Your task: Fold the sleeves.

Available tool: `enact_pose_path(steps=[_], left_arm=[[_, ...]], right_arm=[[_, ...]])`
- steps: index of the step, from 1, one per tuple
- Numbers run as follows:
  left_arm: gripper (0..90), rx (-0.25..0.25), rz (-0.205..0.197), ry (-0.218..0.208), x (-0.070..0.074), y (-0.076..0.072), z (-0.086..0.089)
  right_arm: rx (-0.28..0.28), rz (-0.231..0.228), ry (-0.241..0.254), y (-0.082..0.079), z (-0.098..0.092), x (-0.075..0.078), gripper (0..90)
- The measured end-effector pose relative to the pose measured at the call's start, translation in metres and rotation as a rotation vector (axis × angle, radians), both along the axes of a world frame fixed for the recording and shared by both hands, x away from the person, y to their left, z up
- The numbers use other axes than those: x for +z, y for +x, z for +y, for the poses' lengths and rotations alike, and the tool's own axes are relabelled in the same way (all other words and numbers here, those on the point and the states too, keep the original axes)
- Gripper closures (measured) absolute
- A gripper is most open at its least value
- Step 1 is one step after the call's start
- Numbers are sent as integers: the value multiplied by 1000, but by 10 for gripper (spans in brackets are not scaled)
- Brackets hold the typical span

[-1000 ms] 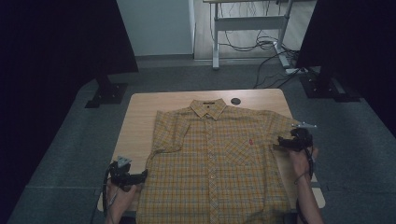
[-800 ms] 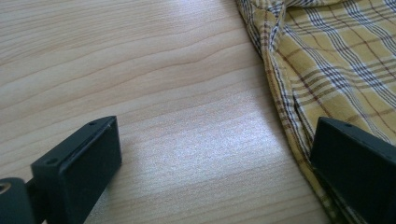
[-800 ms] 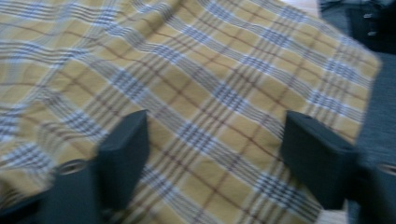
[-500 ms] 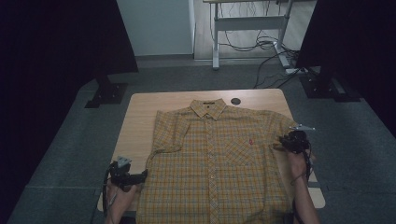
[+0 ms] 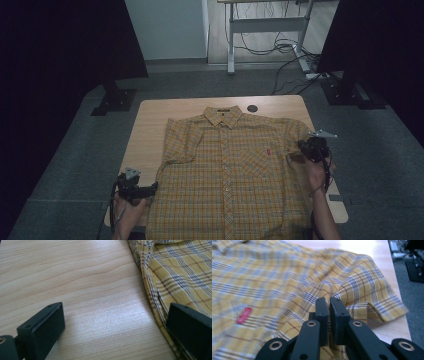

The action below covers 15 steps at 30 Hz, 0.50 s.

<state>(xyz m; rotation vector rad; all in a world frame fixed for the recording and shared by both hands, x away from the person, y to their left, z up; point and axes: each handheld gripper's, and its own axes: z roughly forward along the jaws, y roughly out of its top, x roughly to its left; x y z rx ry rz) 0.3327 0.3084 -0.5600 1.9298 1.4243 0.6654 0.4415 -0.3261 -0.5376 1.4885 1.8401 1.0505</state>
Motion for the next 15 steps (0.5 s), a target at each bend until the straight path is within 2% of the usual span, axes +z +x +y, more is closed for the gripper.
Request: enact_pose_path(steps=[9,15], left_arm=[[24,4,0,0,0,-1,0],[24,6,0,-1,0,-1,0]], right_arm=[[100,-69,-9,-6,35,24,845],[158,-65,-26,-4,59,23,845]])
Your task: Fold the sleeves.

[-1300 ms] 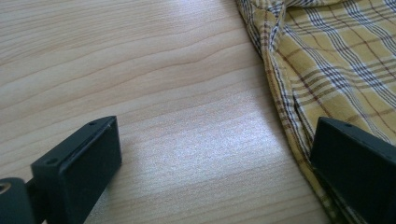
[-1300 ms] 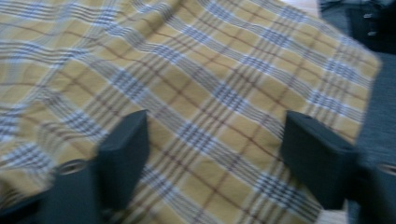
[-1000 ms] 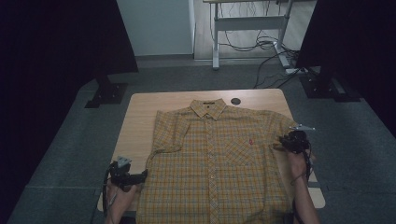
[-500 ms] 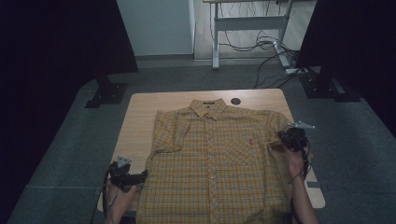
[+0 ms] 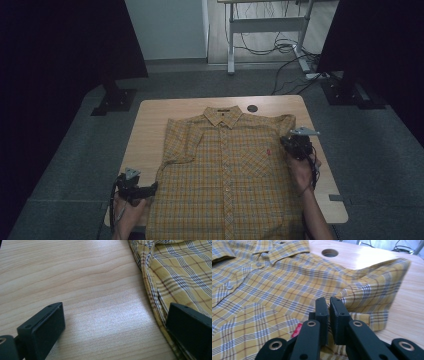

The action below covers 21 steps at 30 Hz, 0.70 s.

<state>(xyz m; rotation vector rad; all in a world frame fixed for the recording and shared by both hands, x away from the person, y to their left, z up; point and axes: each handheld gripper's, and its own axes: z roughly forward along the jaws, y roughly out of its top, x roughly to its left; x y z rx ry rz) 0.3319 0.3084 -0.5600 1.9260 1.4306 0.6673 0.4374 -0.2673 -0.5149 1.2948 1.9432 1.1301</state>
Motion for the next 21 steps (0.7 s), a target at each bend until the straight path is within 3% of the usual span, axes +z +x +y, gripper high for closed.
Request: enact_pose_path(steps=[10,16,21], left_arm=[[24,3,0,0,0,0,0],[24,2,1,0,0,0,0],[24,3,0,0,0,0,0]], right_arm=[[79,51,-33,5,27,-21,843],[157,108,-57,8,42,-33,820],[171,140,-52,10,45,-41,793]])
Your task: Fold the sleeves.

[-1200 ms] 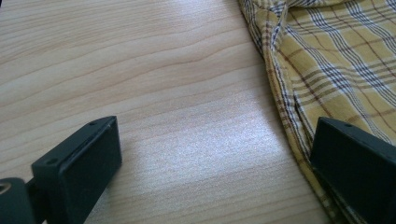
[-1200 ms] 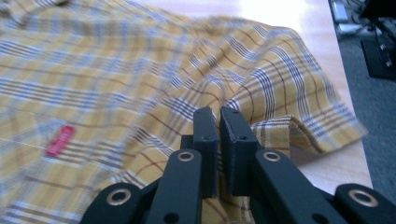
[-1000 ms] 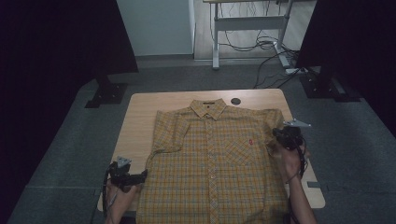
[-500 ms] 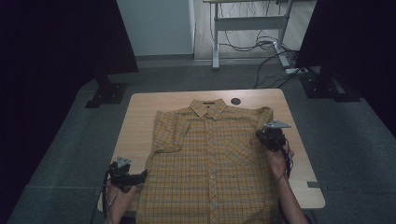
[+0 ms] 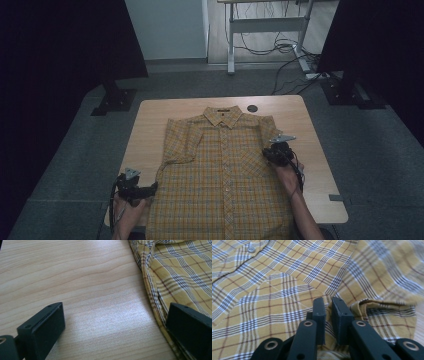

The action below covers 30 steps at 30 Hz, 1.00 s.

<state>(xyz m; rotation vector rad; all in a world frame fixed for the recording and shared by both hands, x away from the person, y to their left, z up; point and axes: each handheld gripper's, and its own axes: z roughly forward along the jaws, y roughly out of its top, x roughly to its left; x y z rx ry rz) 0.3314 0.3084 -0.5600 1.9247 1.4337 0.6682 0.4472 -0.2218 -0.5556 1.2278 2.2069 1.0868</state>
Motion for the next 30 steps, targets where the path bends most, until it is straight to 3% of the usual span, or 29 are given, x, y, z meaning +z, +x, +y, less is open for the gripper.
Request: enact_pose_path(steps=[3,7,11,15,23,30], left_arm=[[24,0,0,0,0,0,0],[24,1,0,0,0,0,0],[24,1,0,0,0,0,0],[24,1,0,0,0,0,0],[24,1,-1,0,0,0,0],[24,1,0,0,0,0,0]], right_arm=[[11,-1,13,-1,0,5,730],[0,-53,40,-4,-5,19,624],[-32,-91,58,-5,-11,29,550],[-97,-116,60,-4,-26,35,456],[-208,-89,64,-1,-57,24,348],[-237,-36,45,1,-67,4,295]])
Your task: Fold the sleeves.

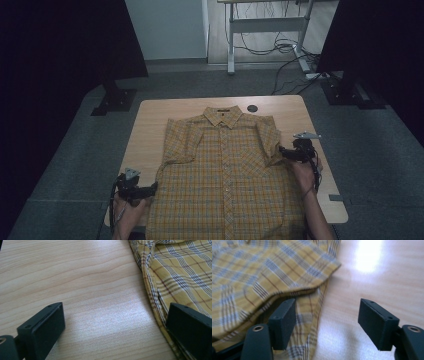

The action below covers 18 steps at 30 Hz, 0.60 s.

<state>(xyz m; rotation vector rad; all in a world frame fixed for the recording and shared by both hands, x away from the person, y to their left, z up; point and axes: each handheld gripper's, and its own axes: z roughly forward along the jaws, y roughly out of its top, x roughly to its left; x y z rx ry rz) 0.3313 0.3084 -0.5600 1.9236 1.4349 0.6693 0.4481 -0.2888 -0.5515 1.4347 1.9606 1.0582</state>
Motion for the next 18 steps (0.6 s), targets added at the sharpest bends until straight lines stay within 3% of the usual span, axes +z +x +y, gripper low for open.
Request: enact_pose_path(steps=[9,18], left_arm=[[24,0,0,0,0,0,0],[24,0,0,0,0,0,0]], right_arm=[[42,22,-37,7,17,-9,251],[93,-25,-70,9,52,-3,236]])
